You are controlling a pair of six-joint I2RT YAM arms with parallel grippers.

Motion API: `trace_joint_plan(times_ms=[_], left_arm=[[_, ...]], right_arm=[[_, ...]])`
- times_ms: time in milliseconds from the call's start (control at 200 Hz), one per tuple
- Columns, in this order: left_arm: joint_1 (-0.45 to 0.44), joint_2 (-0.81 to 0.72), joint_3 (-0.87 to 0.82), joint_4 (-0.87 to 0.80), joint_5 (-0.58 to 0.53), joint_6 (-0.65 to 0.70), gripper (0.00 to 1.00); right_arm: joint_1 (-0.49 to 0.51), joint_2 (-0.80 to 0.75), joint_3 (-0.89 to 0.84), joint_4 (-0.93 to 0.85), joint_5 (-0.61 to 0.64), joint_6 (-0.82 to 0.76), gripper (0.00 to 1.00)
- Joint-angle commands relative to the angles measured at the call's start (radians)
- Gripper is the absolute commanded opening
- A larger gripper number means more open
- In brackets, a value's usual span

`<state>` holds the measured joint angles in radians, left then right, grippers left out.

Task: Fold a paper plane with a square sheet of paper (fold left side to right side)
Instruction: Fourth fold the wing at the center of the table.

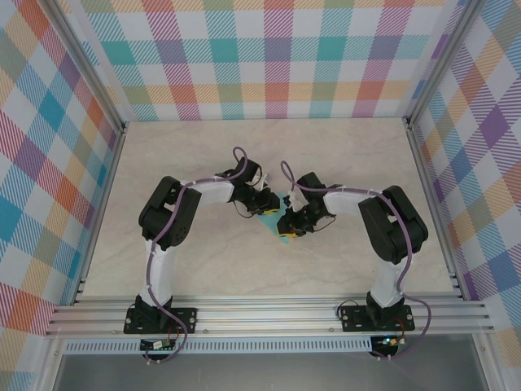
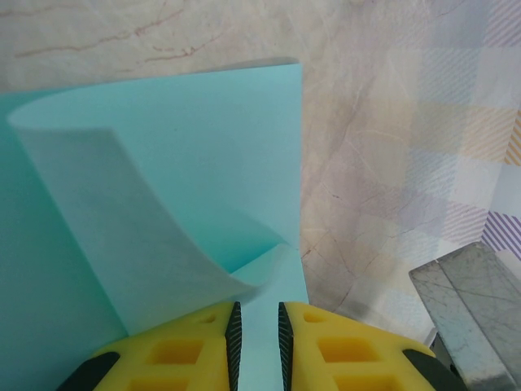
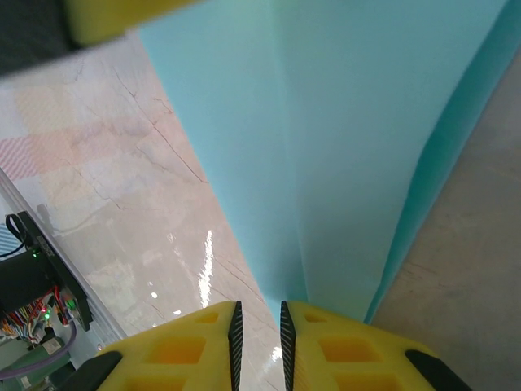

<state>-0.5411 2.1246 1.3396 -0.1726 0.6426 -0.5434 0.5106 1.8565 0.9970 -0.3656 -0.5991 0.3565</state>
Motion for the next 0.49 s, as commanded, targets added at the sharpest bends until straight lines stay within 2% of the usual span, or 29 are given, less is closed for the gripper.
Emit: trace_joint_plan(times_ms=[0, 490], left_arm=[[-0.013, 0.036, -0.037, -0.097, -0.09, 0.004, 0.22], [-0.01, 0.044, -0.034, -0.131, -0.099, 0.002, 0.21]], right_arm=[[0.001, 0.019, -0.033, -0.057, -0.004, -0.027, 0.21], [0.007, -0.02, -0.129, -0.081, -0.042, -0.048, 0.19]])
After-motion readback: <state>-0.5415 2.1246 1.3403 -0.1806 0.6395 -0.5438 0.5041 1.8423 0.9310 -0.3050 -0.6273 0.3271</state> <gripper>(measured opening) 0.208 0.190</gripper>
